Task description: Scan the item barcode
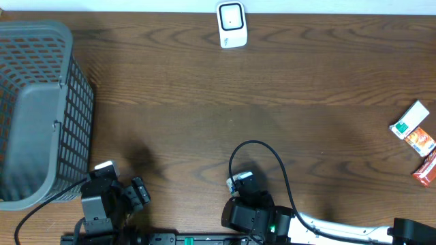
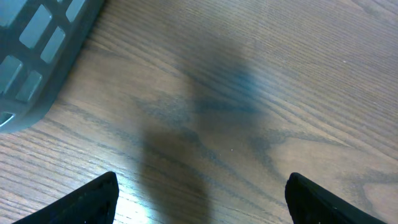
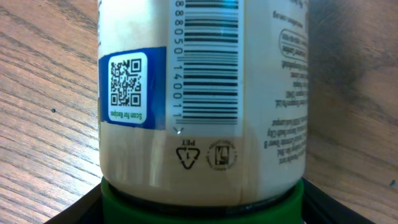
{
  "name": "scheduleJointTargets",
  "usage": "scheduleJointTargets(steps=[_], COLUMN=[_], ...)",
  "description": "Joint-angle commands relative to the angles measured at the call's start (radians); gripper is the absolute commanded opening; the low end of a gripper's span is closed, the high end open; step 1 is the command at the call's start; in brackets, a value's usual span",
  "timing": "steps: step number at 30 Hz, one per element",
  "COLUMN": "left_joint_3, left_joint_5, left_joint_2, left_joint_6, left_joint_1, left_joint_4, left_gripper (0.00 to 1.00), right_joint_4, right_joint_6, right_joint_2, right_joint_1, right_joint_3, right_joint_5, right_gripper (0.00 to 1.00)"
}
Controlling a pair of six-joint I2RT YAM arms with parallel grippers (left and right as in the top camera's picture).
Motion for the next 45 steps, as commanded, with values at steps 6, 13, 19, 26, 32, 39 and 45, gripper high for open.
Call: scheduleJointTargets(steps=[6, 13, 19, 26, 32, 39, 45], left_joint_3=[0.006, 0.006, 0.006, 0.006, 0.006, 0.006, 0.006], left_joint_5=[0.008, 0.008, 0.009, 0.008, 0.008, 0.008, 0.008], left_joint_2=[-0.002, -0.002, -0.002, -0.002, -0.002, -0.002, -0.002], left_joint_6=[0.006, 0.006, 0.005, 0.006, 0.006, 0.006, 0.006], left_joint_1=[0.000, 0.001, 0.000, 0.000, 0.000, 0.000, 0.001], left_joint_4=[-0.003, -0.003, -0.003, -0.003, -0.003, -0.003, -0.003], left_gripper=[0.86, 0.86, 0.86, 0.86, 0.86, 0.86, 0.86], right_joint_4=[-0.121, -0.288, -0.446, -0.481, -0.510, -0.739, -0.804], right_joint_6=[-0.007, -0.146, -0.183, -0.274, -0.291, -0.341, -0.249], right_joint_2=[-0.050, -0.094, -0.089, -0.085, -0.085, -0.084, -0.063], right_joint_1=[-0.019, -0.169, -0.356, -0.510, -0.515, -0.513, -0.512], right_joint_3=[0.065, 0.251, 0.344, 0.358, 0.480, 0.589, 0.587], right_joint_5=[-0.024, -0.317, -0.492, -0.628, -0.565, -0.447, -0.402], right_gripper=[0.63, 0.66, 0.67, 0.82, 0.99, 0.99, 0.99])
